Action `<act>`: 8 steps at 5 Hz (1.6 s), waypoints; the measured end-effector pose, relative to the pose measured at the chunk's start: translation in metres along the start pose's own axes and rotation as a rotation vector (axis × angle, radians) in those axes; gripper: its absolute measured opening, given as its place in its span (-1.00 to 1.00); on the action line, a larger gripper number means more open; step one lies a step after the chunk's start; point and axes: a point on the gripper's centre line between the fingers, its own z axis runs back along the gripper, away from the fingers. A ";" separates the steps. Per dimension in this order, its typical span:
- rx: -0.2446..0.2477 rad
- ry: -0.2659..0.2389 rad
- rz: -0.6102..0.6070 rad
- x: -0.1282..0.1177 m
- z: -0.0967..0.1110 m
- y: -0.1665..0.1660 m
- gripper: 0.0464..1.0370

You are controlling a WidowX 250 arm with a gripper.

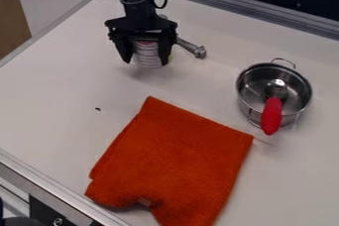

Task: Move the bin to the upper left side of the table

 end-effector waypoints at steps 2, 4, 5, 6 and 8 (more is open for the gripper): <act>-0.008 0.053 -0.013 -0.024 0.018 0.017 0.92; -0.054 0.154 -0.009 -0.048 0.042 0.028 0.92; -0.065 0.158 0.001 -0.057 0.045 0.029 0.92; -0.062 0.114 -0.046 -0.065 0.046 0.021 0.92; -0.106 0.103 -0.139 -0.076 0.054 -0.019 0.92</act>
